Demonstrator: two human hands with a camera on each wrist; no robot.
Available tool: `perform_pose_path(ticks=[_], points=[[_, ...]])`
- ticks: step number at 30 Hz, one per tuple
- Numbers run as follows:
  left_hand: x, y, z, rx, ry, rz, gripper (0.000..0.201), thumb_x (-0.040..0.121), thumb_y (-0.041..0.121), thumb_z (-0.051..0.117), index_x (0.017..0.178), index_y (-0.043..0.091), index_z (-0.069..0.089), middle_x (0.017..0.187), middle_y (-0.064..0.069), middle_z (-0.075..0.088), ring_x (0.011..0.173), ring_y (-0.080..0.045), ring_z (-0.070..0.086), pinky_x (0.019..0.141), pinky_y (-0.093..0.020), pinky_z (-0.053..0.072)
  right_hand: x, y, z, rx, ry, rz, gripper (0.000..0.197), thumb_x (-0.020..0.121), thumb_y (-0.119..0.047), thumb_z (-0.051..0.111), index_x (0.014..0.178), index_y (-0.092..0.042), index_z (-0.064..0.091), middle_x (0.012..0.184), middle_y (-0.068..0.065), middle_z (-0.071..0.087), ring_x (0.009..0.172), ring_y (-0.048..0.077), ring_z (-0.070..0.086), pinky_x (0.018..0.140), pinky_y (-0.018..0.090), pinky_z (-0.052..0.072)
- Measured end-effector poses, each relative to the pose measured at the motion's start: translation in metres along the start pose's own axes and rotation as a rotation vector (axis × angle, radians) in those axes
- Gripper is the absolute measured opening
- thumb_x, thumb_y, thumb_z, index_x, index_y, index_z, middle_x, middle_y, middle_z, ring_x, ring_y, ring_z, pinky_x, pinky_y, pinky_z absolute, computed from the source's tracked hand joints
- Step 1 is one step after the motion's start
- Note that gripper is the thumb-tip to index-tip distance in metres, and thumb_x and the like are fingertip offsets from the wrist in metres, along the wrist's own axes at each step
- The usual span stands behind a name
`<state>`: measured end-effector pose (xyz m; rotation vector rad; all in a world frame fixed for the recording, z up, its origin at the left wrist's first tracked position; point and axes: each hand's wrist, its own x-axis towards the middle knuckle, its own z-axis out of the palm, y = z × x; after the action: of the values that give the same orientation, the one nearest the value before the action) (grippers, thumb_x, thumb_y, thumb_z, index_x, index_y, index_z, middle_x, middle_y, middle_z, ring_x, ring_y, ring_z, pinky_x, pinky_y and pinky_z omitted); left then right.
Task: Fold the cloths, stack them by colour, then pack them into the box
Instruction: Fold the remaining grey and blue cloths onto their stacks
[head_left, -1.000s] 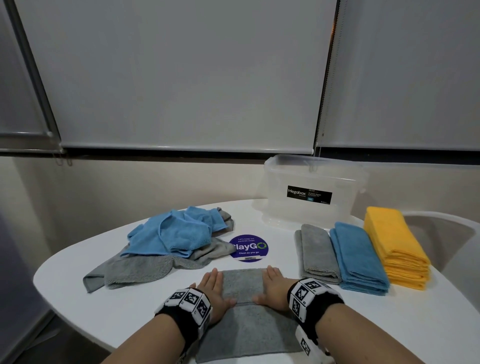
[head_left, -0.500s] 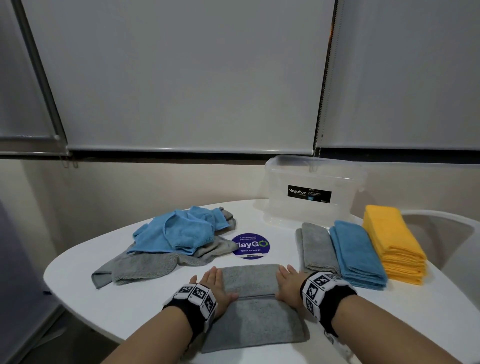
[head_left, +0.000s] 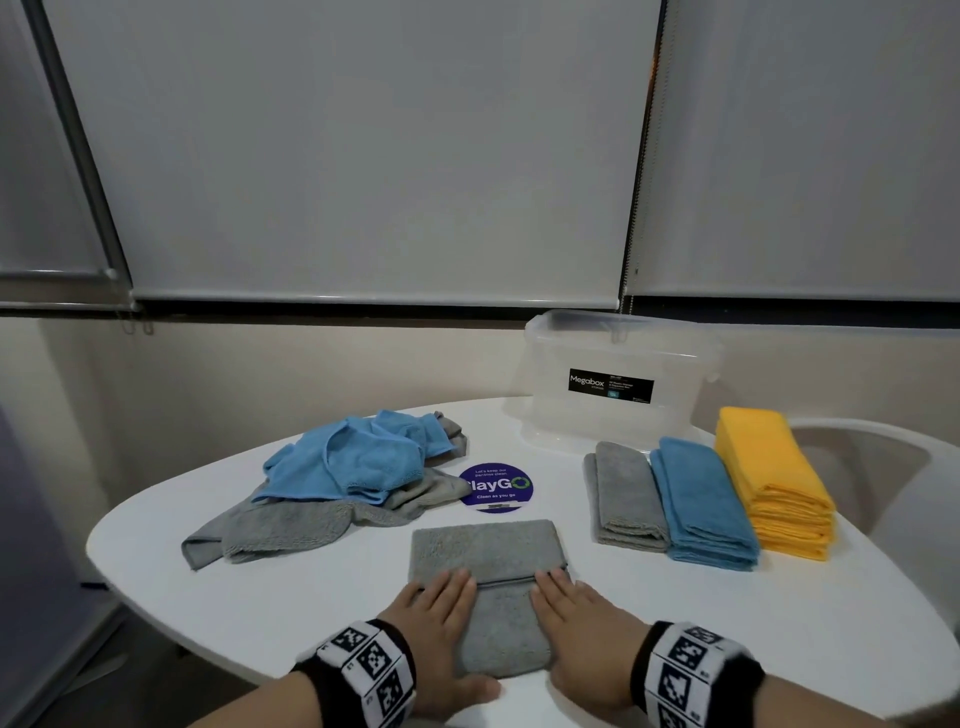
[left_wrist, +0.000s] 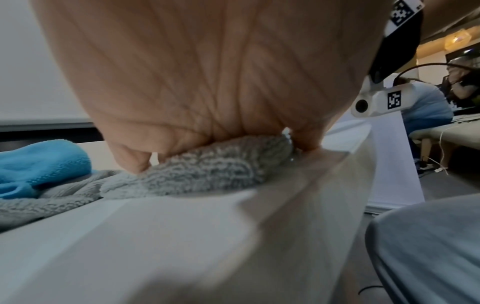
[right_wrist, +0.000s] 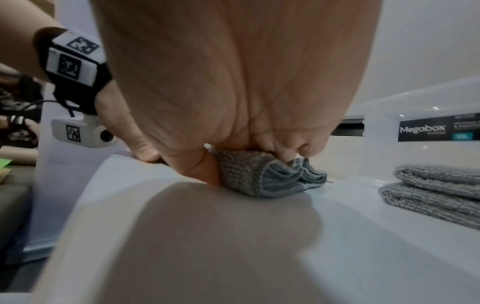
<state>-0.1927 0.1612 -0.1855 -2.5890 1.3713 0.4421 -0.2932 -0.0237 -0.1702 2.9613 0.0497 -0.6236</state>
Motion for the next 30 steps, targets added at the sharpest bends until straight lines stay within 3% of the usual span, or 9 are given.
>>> perform_pose_path(ticks=[3, 5, 12, 14, 17, 20, 25, 27, 30], points=[[-0.003, -0.002, 0.001, -0.001, -0.015, -0.032, 0.111, 0.069, 0.088, 0.005, 0.151, 0.016, -0.015, 0.158, 0.000, -0.019, 0.147, -0.018, -0.012, 0.120, -0.037, -0.003, 0.002, 0.000, 0.002, -0.132, 0.040, 0.001, 0.066, 0.097, -0.022, 0.029, 0.151, -0.002, -0.003, 0.158, 0.017, -0.012, 0.147, 0.028, -0.013, 0.116, 0.039, -0.011], [-0.004, -0.003, 0.000, -0.001, -0.022, -0.030, 0.084, 0.092, 0.062, 0.024, 0.151, 0.015, -0.013, 0.159, -0.003, -0.017, 0.148, -0.020, -0.010, 0.120, -0.035, -0.003, 0.003, 0.002, -0.001, -0.162, 0.073, -0.033, 0.066, 0.095, -0.016, 0.035, 0.151, 0.000, 0.004, 0.159, 0.019, -0.006, 0.147, 0.031, -0.007, 0.118, 0.041, -0.009], [-0.010, -0.003, -0.009, -0.059, -0.052, 0.044, 0.071, 0.096, 0.036, 0.030, 0.153, 0.010, -0.005, 0.160, -0.009, -0.009, 0.148, -0.026, -0.002, 0.121, -0.038, 0.004, 0.003, 0.013, -0.012, 0.163, 0.026, -0.072, 0.048, 0.086, -0.003, 0.040, 0.135, -0.005, 0.043, 0.145, 0.016, 0.036, 0.130, 0.032, 0.039, 0.112, 0.035, 0.031], [-0.014, -0.003, -0.017, -0.175, -0.096, 0.067, 0.064, 0.095, 0.032, 0.034, 0.152, 0.011, 0.016, 0.159, -0.012, 0.013, 0.145, -0.027, 0.018, 0.119, -0.037, 0.017, -0.003, 0.013, -0.017, 0.192, -0.036, -0.072, 0.038, 0.085, -0.004, 0.039, 0.121, -0.004, 0.053, 0.127, 0.017, 0.051, 0.115, 0.033, 0.051, 0.099, 0.036, 0.043], [-0.018, -0.012, -0.031, -0.399, -0.039, 0.015, 0.032, 0.081, 0.030, 0.047, 0.108, 0.021, 0.061, 0.108, -0.007, 0.064, 0.101, -0.022, 0.058, 0.088, -0.028, 0.046, -0.013, 0.021, -0.028, 0.261, -0.020, -0.053, 0.022, 0.087, -0.013, 0.043, 0.100, -0.005, 0.059, 0.100, 0.015, 0.062, 0.092, 0.028, 0.058, 0.074, 0.029, 0.041], [-0.007, -0.033, -0.034, -0.659, 0.036, -0.112, 0.010, 0.077, 0.028, 0.057, 0.070, 0.022, 0.060, 0.072, 0.007, 0.058, 0.072, -0.011, 0.054, 0.066, -0.022, 0.042, -0.011, 0.038, -0.037, 0.479, 0.038, 0.039, 0.012, 0.082, -0.022, 0.049, 0.071, -0.020, 0.053, 0.081, 0.003, 0.057, 0.076, 0.017, 0.052, 0.061, 0.027, 0.038], [0.022, -0.055, -0.017, -1.228, 0.133, -0.298, 0.022, 0.083, 0.034, 0.065, 0.093, 0.015, 0.064, 0.093, -0.006, 0.069, 0.084, -0.022, 0.066, 0.074, -0.033, 0.056, 0.023, 0.056, -0.030, 0.947, 0.093, 0.233, 0.024, 0.089, -0.029, 0.058, 0.068, -0.018, 0.051, 0.063, 0.000, 0.049, 0.053, 0.012, 0.045, 0.051, 0.024, 0.036], [0.033, -0.060, -0.011, -1.171, 0.176, -0.368, 0.034, 0.090, 0.044, 0.059, 0.106, 0.015, 0.066, 0.104, -0.005, 0.071, 0.096, -0.023, 0.068, 0.089, -0.040, 0.055, 0.033, 0.061, -0.026, 0.948, 0.096, 0.286, 0.030, 0.092, -0.037, 0.056, 0.071, -0.016, 0.052, 0.053, -0.001, 0.052, 0.044, 0.012, 0.047, 0.046, 0.022, 0.038], [0.041, -0.059, -0.011, -0.942, 0.186, -0.431, 0.044, 0.098, 0.044, 0.045, 0.116, 0.009, 0.063, 0.115, -0.006, 0.067, 0.099, -0.020, 0.062, 0.092, -0.026, 0.045, 0.041, 0.064, -0.023, 0.978, 0.057, 0.337, 0.035, 0.094, -0.042, 0.053, 0.075, -0.013, 0.051, 0.041, 0.000, 0.049, 0.036, 0.015, 0.046, 0.041, 0.021, 0.035]])
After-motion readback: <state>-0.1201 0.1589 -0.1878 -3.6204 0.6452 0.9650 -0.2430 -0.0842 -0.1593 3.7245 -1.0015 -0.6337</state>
